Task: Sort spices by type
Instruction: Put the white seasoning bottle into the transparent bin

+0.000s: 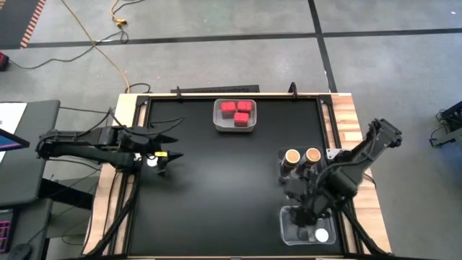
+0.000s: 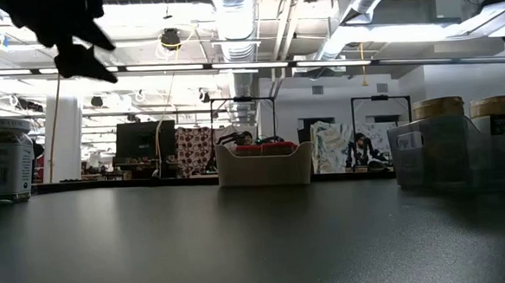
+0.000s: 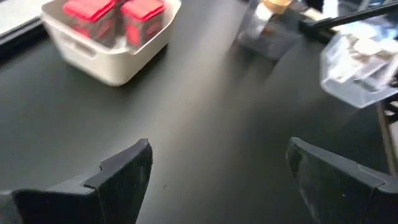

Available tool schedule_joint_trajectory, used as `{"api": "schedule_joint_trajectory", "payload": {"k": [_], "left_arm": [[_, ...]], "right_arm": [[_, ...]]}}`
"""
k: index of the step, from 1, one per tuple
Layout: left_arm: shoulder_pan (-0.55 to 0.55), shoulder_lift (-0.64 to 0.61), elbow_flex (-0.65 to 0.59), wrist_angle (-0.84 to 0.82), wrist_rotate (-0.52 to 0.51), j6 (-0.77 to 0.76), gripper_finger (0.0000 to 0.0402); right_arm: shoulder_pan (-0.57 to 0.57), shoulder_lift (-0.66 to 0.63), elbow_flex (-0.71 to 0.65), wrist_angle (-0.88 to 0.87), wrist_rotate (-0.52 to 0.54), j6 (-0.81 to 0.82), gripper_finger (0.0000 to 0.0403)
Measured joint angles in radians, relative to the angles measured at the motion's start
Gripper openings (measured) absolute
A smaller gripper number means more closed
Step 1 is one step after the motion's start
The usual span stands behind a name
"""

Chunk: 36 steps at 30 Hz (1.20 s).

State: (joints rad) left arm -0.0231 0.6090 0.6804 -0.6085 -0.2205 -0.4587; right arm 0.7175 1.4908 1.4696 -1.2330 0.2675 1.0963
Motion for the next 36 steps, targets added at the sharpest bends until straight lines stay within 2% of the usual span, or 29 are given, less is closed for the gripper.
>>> {"api": "schedule_joint_trajectory", "payload": {"k": [3, 7, 11, 14, 19, 23, 26, 31, 33, 36], "left_arm": [[0.000, 0.000, 0.000, -0.081, -0.027, -0.013, 0.0355], [0.000, 0.008, 0.000, -0.168, -0.030, -0.032, 0.0355], [0.002, 0.038, 0.000, -0.257, -0.026, -0.115, 0.0355], [0.002, 0.072, 0.000, -0.316, -0.016, -0.149, 0.0355], [0.002, 0.126, 0.000, -0.409, 0.002, -0.157, 0.0355], [0.024, 0.161, 0.024, -0.461, -0.005, -0.098, 0.0355], [0.046, 0.182, 0.076, -0.506, 0.001, -0.029, 0.0355], [0.079, 0.229, 0.139, -0.618, 0.092, 0.071, 0.0355], [0.087, 0.248, 0.142, -0.658, 0.158, 0.107, 0.0355], [0.089, 0.278, 0.139, -0.694, 0.207, 0.146, 0.0355]], "right_arm": [[-0.068, 0.002, -0.001, 0.000, 0.084, 0.113, 0.0366], [-0.175, 0.002, -0.001, 0.030, 0.144, 0.302, 0.0364], [-0.267, 0.002, -0.001, 0.109, 0.173, 0.368, 0.0364], [-0.320, 0.015, -0.001, 0.199, 0.210, 0.328, 0.0364], [-0.378, 0.070, -0.001, 0.370, 0.230, 0.157, 0.0364], [-0.408, 0.138, -0.002, 0.472, 0.228, 0.061, 0.0364], [-0.432, 0.175, -0.002, 0.506, 0.227, 0.048, 0.0364], [-0.468, 0.212, -0.002, 0.561, 0.204, 0.045, 0.0364], [-0.475, 0.218, -0.002, 0.588, 0.203, 0.025, 0.0364], [-0.477, 0.217, -0.002, 0.637, 0.202, -0.003, 0.0364]]}}
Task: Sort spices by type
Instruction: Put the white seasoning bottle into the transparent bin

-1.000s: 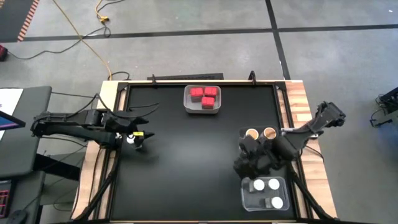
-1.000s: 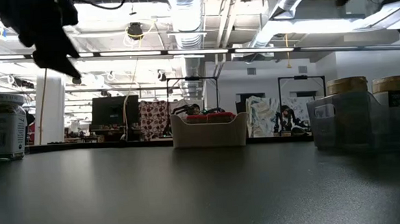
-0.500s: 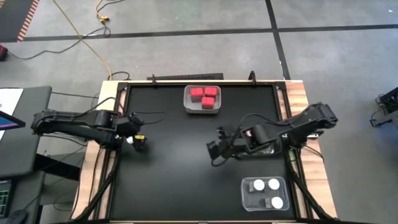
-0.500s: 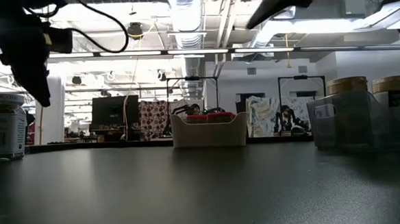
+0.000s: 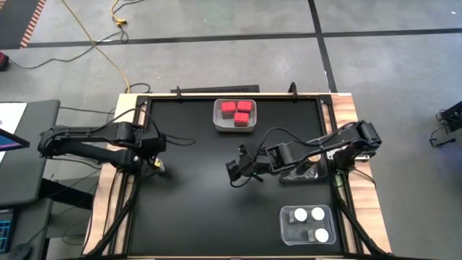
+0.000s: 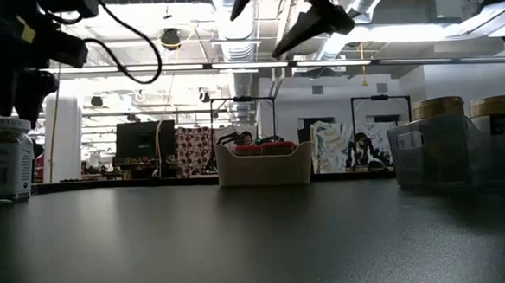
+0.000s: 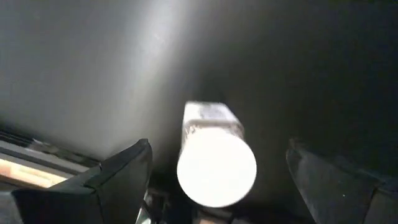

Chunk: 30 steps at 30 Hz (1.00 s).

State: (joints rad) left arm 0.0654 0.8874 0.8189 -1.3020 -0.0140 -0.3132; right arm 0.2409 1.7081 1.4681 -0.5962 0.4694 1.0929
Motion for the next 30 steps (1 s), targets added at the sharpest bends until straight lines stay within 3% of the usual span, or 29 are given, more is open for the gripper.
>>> {"api": "schedule_joint_trajectory", "payload": {"k": [17, 30], "left_arm": [[0.000, 0.048, -0.082, -0.012, 0.007, 0.059, 0.0352], [0.000, 0.081, -0.084, 0.022, 0.009, 0.045, 0.0283]], "right_arm": [[0.000, 0.000, 0.000, 0.048, 0.000, -0.032, 0.0364], [-0.002, 0.000, 0.000, 0.057, 0.001, -0.082, 0.0364]]}}
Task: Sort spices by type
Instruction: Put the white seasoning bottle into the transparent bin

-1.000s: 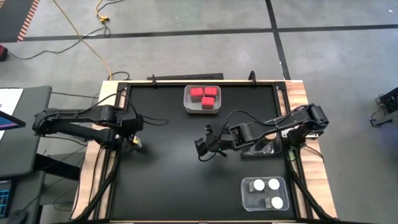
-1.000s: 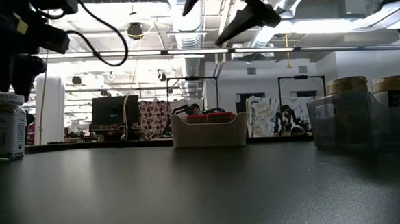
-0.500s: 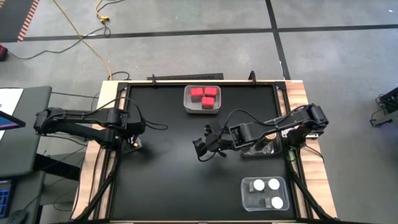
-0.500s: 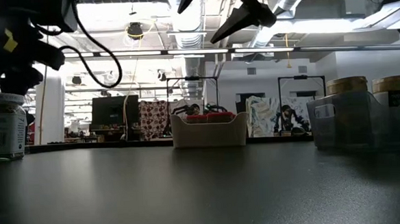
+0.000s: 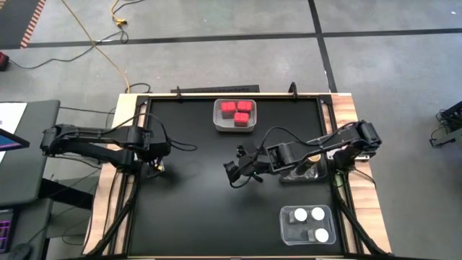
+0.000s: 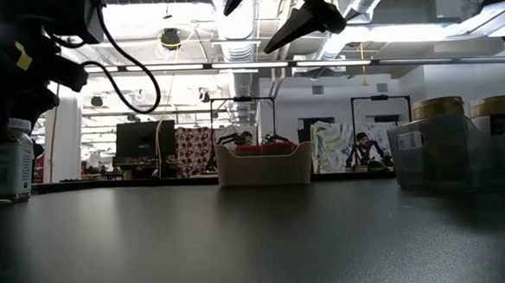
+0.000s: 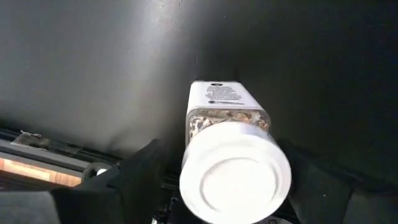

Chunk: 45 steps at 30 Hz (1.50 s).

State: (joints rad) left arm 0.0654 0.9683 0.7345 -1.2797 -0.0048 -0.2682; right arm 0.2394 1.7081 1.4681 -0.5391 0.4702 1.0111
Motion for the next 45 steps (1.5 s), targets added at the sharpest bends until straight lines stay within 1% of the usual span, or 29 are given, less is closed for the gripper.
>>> {"api": "schedule_joint_trajectory", "payload": {"k": [10, 13, 16, 22, 25, 29, 31, 34, 36, 38, 41, 45], "left_arm": [[0.000, 0.116, 0.000, 0.013, -0.003, -0.004, 0.0231], [0.000, 0.130, 0.000, 0.014, -0.003, -0.035, 0.0209], [0.000, 0.131, 0.001, 0.014, 0.005, -0.102, 0.0193], [0.000, 0.132, 0.014, 0.021, 0.027, -0.358, 0.0194], [-0.012, 0.132, 0.046, 0.041, 0.026, -0.523, 0.0197], [-0.083, 0.133, 0.099, 0.085, 0.027, -0.764, 0.0197], [-0.138, 0.158, 0.127, 0.118, 0.026, -0.886, 0.0196], [-0.241, 0.237, 0.182, 0.167, 0.026, -1.039, 0.0196], [-0.304, 0.317, 0.239, 0.182, 0.022, -1.113, 0.0196], [-0.359, 0.408, 0.310, 0.180, -0.009, -1.192, 0.0196], [-0.413, 0.536, 0.440, 0.180, -0.024, -1.272, 0.0196], [-0.452, 0.717, 0.628, 0.177, -0.025, -1.335, 0.0197]], "right_arm": [[0.000, 0.000, 0.000, 0.002, 0.000, -0.021, 0.0364], [0.000, -0.001, 0.000, 0.002, 0.000, -0.026, 0.0364], [0.000, -0.001, 0.000, 0.001, 0.000, -0.031, 0.0364], [0.000, -0.001, 0.000, 0.001, 0.000, -0.116, 0.0364], [0.004, -0.001, 0.000, 0.001, 0.000, -0.187, 0.0364], [0.018, -0.001, 0.000, -0.014, 0.000, -0.265, 0.0364], [0.027, -0.001, 0.000, -0.045, -0.012, -0.286, 0.0364], [0.043, -0.001, 0.000, -0.121, -0.060, -0.287, 0.0364], [0.058, -0.001, 0.000, -0.184, -0.077, -0.286, 0.0364], [0.078, -0.001, 0.000, -0.244, -0.077, -0.286, 0.0364], [0.106, -0.001, 0.000, -0.322, -0.079, -0.287, 0.0364], [0.139, -0.001, 0.000, -0.400, -0.079, -0.287, 0.0364]]}}
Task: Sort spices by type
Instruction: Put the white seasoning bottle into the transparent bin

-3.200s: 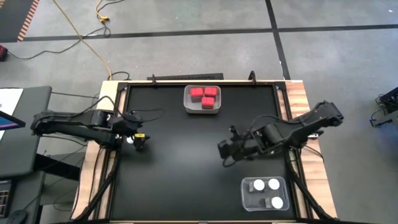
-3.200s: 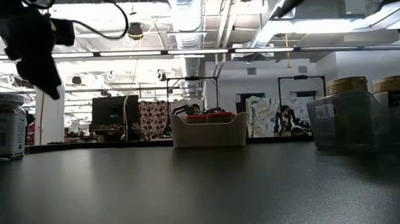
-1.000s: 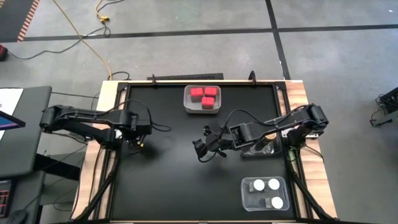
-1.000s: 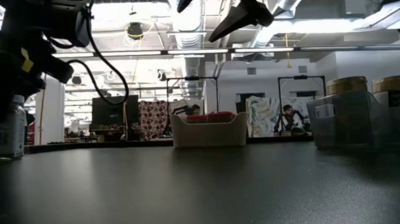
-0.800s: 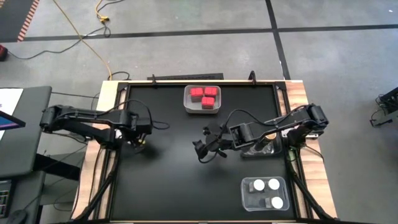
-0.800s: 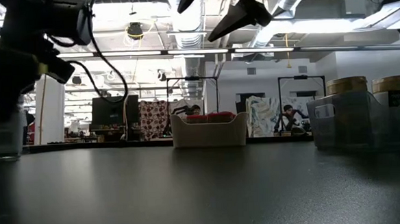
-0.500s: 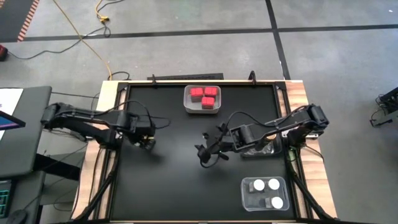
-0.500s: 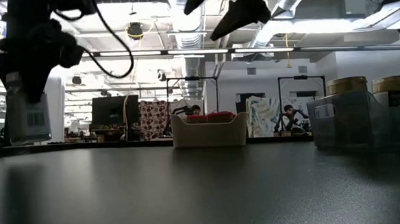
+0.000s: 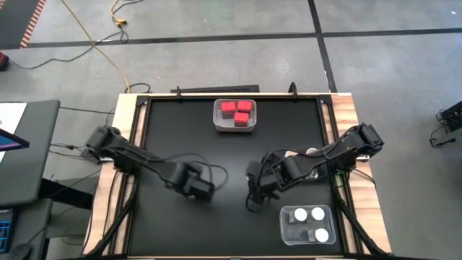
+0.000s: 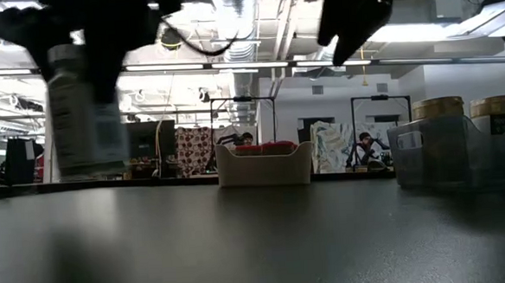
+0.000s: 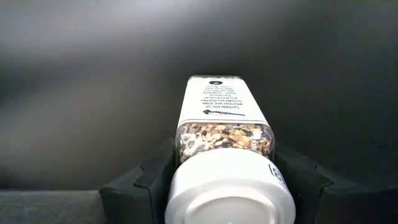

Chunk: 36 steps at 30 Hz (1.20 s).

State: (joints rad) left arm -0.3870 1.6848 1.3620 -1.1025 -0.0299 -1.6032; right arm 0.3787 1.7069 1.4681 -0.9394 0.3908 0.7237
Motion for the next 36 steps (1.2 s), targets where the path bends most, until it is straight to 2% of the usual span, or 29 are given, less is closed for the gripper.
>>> {"api": "schedule_joint_trajectory", "payload": {"k": [5, 11, 28, 36], "left_arm": [[-0.001, 0.179, 0.195, -0.006, 0.004, -0.031, 0.0198], [0.012, 0.296, 0.322, -0.006, 0.071, -0.005, 0.0198], [0.044, 0.315, 0.336, -0.005, 0.095, 0.003, 0.0201], [0.045, 0.313, 0.336, -0.004, 0.071, -0.002, 0.0250]], "right_arm": [[0.044, 0.000, 0.000, -0.044, 0.000, 0.001, 0.0364], [0.103, 0.000, 0.000, -0.053, 0.000, 0.001, 0.0364], [0.176, 0.000, 0.000, -0.089, 0.001, 0.036, 0.0364], [0.177, 0.000, 0.000, -0.093, 0.002, 0.030, 0.0364]]}}
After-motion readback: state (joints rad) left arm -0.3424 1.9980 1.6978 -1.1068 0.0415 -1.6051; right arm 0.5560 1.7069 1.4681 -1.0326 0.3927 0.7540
